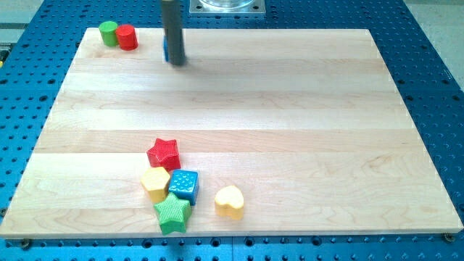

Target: Move the triangle right to the red circle

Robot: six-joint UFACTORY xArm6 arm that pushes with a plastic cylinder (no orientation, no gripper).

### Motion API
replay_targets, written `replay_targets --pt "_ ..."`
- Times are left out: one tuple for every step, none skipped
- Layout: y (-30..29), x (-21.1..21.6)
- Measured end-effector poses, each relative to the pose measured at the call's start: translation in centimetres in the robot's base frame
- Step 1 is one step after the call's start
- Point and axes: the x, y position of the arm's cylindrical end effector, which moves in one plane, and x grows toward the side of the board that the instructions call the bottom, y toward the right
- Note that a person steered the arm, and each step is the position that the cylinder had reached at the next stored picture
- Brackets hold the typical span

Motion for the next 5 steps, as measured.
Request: replay_targets --pt "-2.5 -1.2" --pt "0.0 1.4" --pt "5.4 -1.3" --pt "4.3 -6.1" --pt "0.9 -6.9"
